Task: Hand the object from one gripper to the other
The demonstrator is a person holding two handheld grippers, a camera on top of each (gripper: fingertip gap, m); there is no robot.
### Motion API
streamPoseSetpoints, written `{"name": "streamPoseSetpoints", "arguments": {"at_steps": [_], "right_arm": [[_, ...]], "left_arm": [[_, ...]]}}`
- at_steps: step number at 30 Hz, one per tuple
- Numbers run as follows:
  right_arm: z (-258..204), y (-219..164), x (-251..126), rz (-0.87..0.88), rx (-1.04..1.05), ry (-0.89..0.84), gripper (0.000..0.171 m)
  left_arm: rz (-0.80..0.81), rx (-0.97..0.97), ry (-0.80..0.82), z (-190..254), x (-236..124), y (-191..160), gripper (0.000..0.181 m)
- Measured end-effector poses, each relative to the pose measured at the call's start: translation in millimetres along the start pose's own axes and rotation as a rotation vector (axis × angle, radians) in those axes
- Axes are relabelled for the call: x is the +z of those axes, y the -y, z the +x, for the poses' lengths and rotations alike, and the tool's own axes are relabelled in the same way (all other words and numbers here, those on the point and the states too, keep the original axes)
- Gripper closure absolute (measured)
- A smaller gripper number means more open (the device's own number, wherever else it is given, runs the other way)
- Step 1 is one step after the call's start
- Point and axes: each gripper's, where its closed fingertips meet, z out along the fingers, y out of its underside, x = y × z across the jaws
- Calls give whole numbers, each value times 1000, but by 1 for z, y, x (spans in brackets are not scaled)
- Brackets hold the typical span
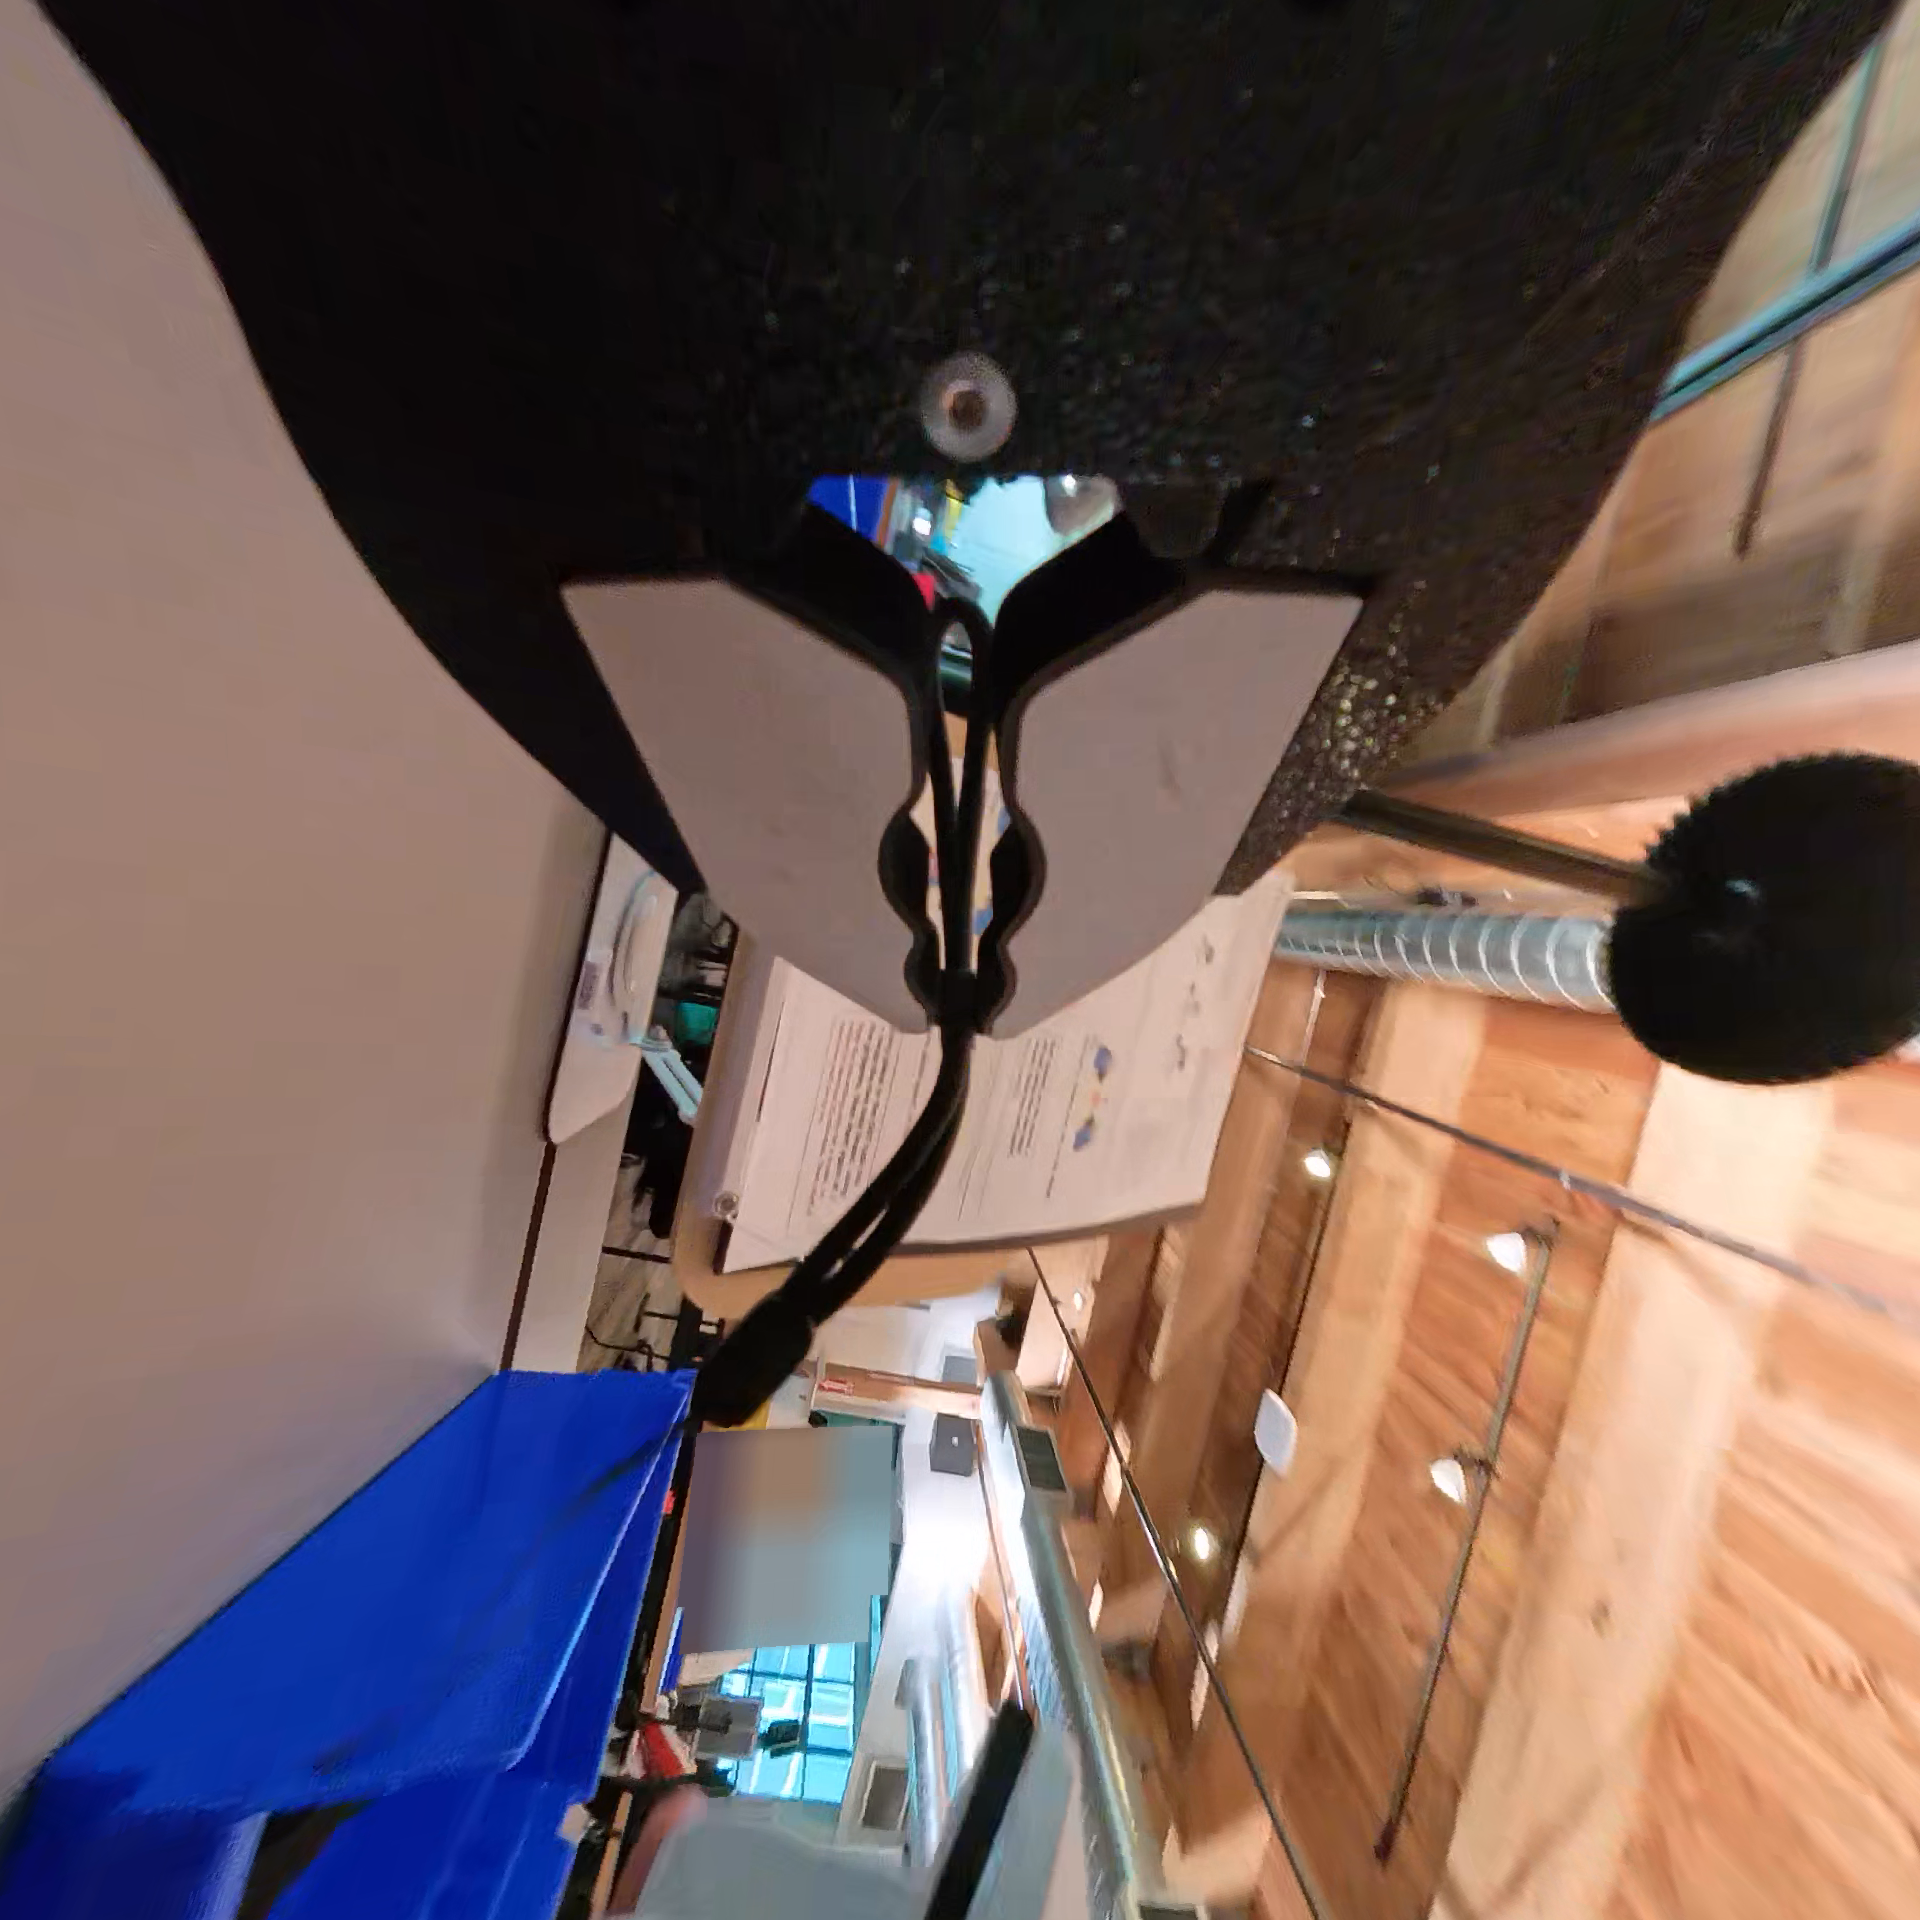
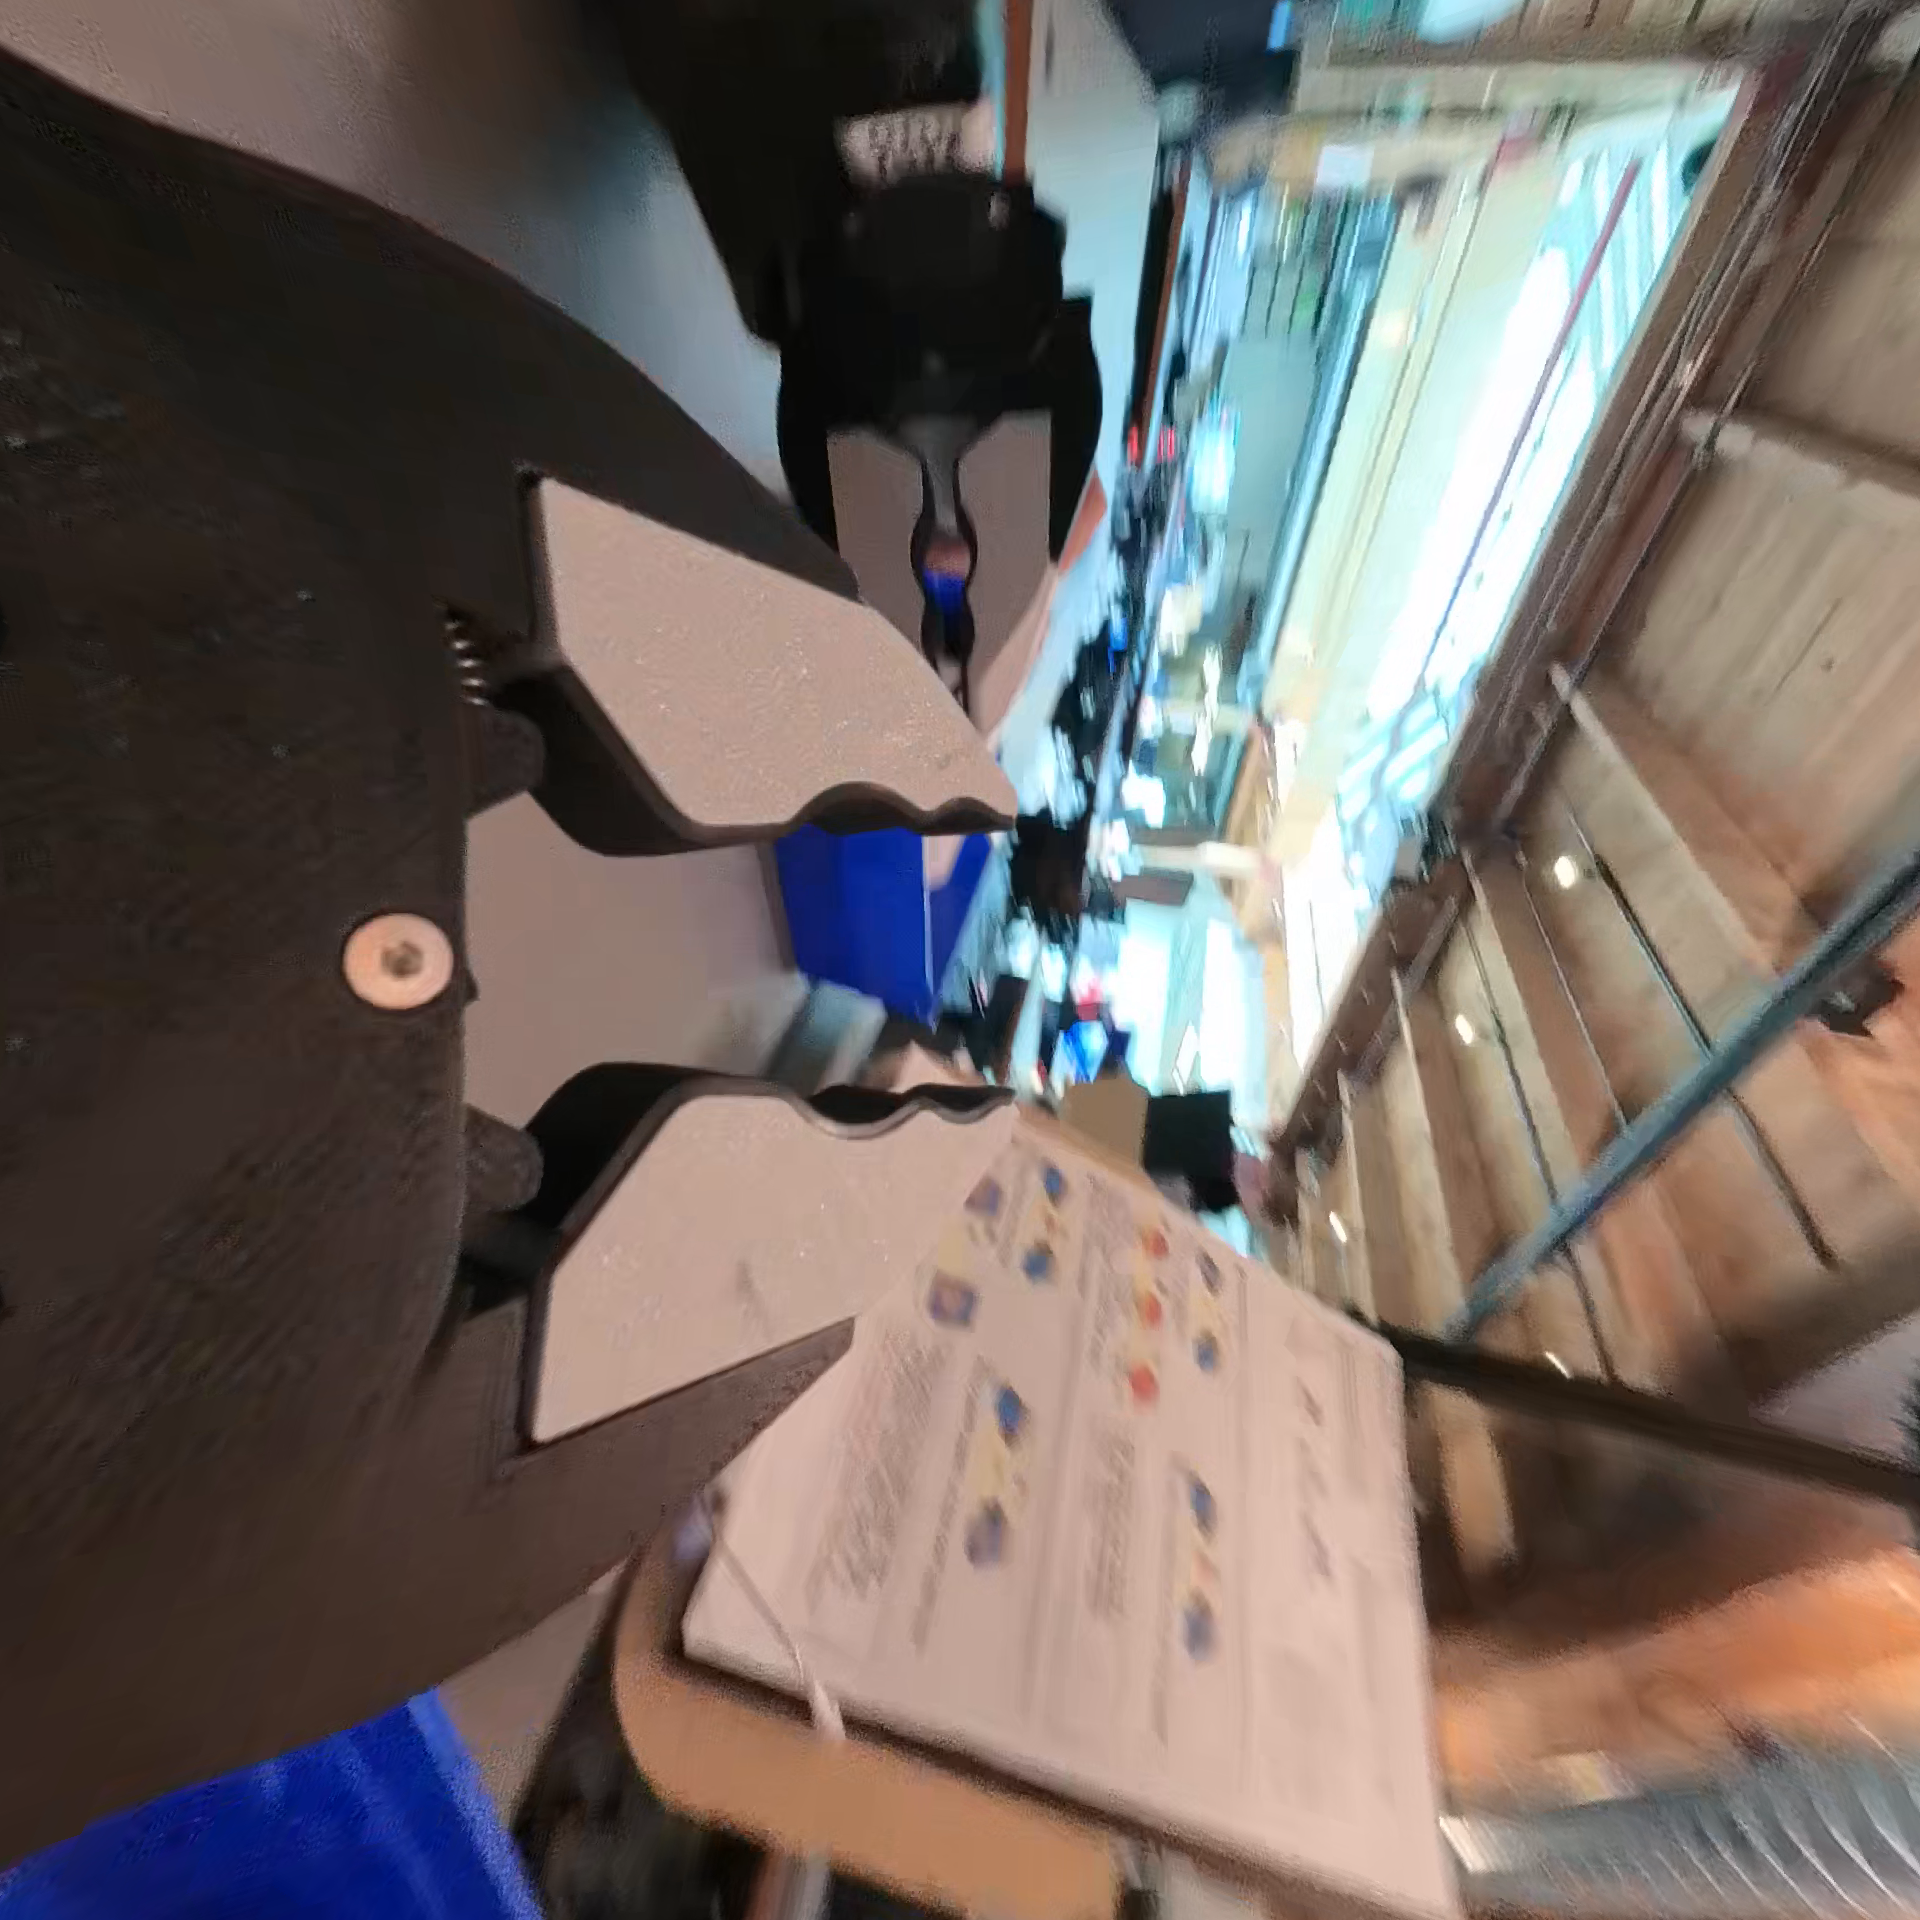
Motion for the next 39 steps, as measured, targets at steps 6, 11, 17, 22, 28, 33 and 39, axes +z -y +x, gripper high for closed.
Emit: {"name": "streamPoseSetpoints", "arguments": {"at_steps": [6,11,17,22,28,33,39], "right_arm": [[-46,-34,7,-189,134,288,137],[-64,-63,8,-359,156,352,154],[-73,-74,8,-417,119,391,168],[-49,-69,12,-366,93,244,168],[-4,-46,8,-244,-151,-27,169],[-24,-51,12,-276,-419,19,169],[-60,-68,18,-323,-467,169,168]], "left_arm": [[88,91,-16,12,0,29,176],[98,141,-8,13,-1,33,176],[115,85,-27,15,-3,35,176],[89,-448,-138,13,1,23,133],[153,-1497,-374,5,4,10,137],[431,-2301,-814,2,-4,29,138],[355,-2269,-933,18,-8,43,148]]}}
